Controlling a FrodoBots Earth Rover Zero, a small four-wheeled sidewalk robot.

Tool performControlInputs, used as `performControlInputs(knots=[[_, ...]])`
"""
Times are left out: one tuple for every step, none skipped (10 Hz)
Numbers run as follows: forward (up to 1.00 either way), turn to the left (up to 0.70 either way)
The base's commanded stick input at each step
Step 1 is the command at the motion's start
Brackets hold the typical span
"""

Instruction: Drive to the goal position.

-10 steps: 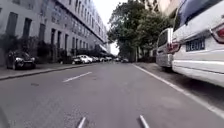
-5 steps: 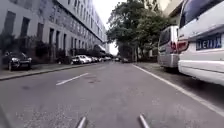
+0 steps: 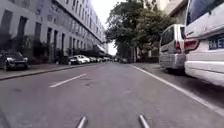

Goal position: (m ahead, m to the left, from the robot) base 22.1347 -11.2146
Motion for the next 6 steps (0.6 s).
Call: performControlInputs(knots=[[0.70, 0.00], [0.70, 0.00], [0.70, 0.00], [0.70, 0.00], [0.70, 0.00], [0.70, 0.00]])
